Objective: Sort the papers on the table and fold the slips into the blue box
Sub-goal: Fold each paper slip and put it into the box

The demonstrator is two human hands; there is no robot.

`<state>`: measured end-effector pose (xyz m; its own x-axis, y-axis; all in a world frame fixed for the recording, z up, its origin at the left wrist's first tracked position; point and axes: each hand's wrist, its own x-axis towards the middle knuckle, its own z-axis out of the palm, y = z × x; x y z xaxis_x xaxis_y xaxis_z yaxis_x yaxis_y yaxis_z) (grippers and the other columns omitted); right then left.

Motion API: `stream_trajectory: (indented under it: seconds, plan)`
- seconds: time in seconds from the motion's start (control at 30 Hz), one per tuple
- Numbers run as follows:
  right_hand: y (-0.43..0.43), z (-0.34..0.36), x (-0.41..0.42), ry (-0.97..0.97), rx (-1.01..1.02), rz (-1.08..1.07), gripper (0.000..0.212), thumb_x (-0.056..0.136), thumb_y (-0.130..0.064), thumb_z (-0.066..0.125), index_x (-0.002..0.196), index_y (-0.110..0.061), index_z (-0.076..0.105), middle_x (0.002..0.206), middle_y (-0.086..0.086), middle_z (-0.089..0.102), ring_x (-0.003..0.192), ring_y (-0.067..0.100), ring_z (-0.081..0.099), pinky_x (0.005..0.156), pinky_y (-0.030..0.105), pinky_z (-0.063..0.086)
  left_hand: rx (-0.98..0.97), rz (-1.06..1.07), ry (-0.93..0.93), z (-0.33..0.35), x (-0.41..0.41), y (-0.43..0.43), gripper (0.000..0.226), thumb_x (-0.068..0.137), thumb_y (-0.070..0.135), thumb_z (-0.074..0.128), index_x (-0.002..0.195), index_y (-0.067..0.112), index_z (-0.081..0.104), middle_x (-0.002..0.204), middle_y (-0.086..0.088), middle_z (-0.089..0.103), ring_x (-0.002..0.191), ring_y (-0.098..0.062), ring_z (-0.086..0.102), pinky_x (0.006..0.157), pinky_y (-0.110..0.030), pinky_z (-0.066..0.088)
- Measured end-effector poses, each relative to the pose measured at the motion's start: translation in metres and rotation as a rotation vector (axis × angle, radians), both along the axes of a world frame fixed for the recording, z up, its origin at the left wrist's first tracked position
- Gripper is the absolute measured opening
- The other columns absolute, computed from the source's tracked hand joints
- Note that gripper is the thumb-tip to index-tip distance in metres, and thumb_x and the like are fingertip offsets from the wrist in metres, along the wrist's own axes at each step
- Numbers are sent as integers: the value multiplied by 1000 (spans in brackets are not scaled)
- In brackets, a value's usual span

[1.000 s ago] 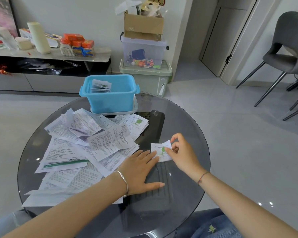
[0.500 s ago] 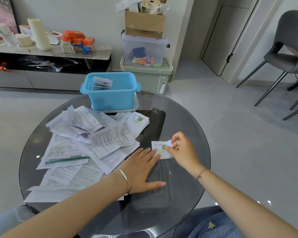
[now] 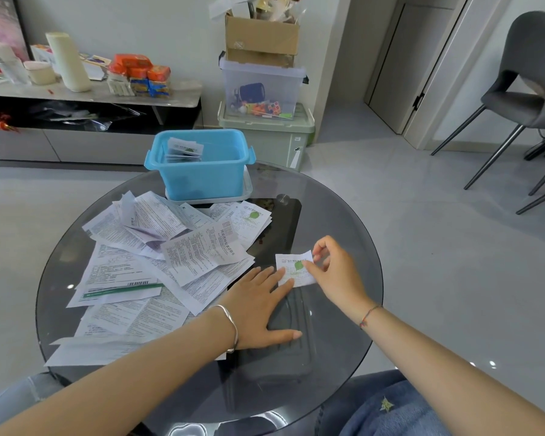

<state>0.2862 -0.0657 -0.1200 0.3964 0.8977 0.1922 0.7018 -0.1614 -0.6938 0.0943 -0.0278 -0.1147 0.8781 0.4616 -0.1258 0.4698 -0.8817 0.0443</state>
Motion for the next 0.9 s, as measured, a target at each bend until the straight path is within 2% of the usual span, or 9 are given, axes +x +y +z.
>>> stream_trajectory:
  seconds: [0.07, 0.1, 0.2, 0.33, 0.53, 0.67, 0.8, 0.9]
  plan:
    - [-9, 2, 5, -295, 134, 114, 6, 90, -24, 62, 89, -19, 59, 92, -8, 58, 76, 8, 55, 56, 20, 46, -10, 0, -4, 0, 0, 1, 110, 63, 83, -2, 153, 21, 4, 161, -5, 0, 148, -21, 2, 117, -32, -6]
    - [-15, 2, 7, -406, 181, 198, 10, 92, -27, 58, 88, -18, 63, 94, -8, 61, 81, 10, 57, 60, 21, 47, -12, 2, -7, 0, 0, 1, 109, 63, 83, -1, 153, 22, 5, 161, -5, 1, 148, -21, 2, 117, -32, -7]
    - [-30, -3, 9, -582, 161, 402, 31, 94, -37, 45, 92, -19, 70, 94, -9, 68, 88, 11, 61, 73, 25, 49, -15, 6, -10, -1, 0, 2, 108, 64, 83, -1, 153, 22, 3, 161, -5, -1, 148, -21, 0, 117, -33, -7]
    - [-40, -11, 10, -781, 156, 481, 38, 93, -38, 41, 100, -17, 72, 100, -6, 70, 90, 12, 65, 82, 27, 51, -16, 9, -3, -3, -1, -1, 107, 65, 83, -1, 153, 22, 1, 161, -4, -2, 148, -21, -2, 117, -33, -7]
    - [-37, -10, 12, -810, 222, 500, 57, 103, -40, 22, 98, -17, 73, 100, -5, 69, 92, 14, 62, 82, 29, 49, -25, 21, -1, 0, 0, -1, 106, 66, 82, -3, 153, 22, 3, 161, -4, -1, 148, -20, -1, 117, -33, -6]
    - [-43, -9, 24, -751, 198, 467, 59, 103, -42, 20, 97, -19, 75, 102, -5, 70, 93, 15, 63, 81, 28, 48, -26, 20, 15, 4, 2, -2, 103, 64, 82, -6, 153, 30, 5, 161, -7, 5, 147, -23, 5, 117, -35, -5]
    - [-47, -9, 30, -716, 120, 468, 48, 100, -39, 31, 101, -20, 75, 108, -5, 70, 99, 15, 63, 81, 30, 51, -11, 25, 36, 8, 5, -3, 100, 67, 83, -3, 152, 32, 9, 160, -8, 9, 147, -24, 8, 118, -37, -2]
    - [-49, -8, 29, -702, 108, 452, 41, 95, -36, 38, 100, -20, 75, 109, -5, 70, 103, 16, 65, 82, 31, 54, -8, 25, 48, 10, 2, -1, 106, 62, 83, -7, 152, 30, 13, 160, -4, 10, 147, -21, 9, 118, -38, -2]
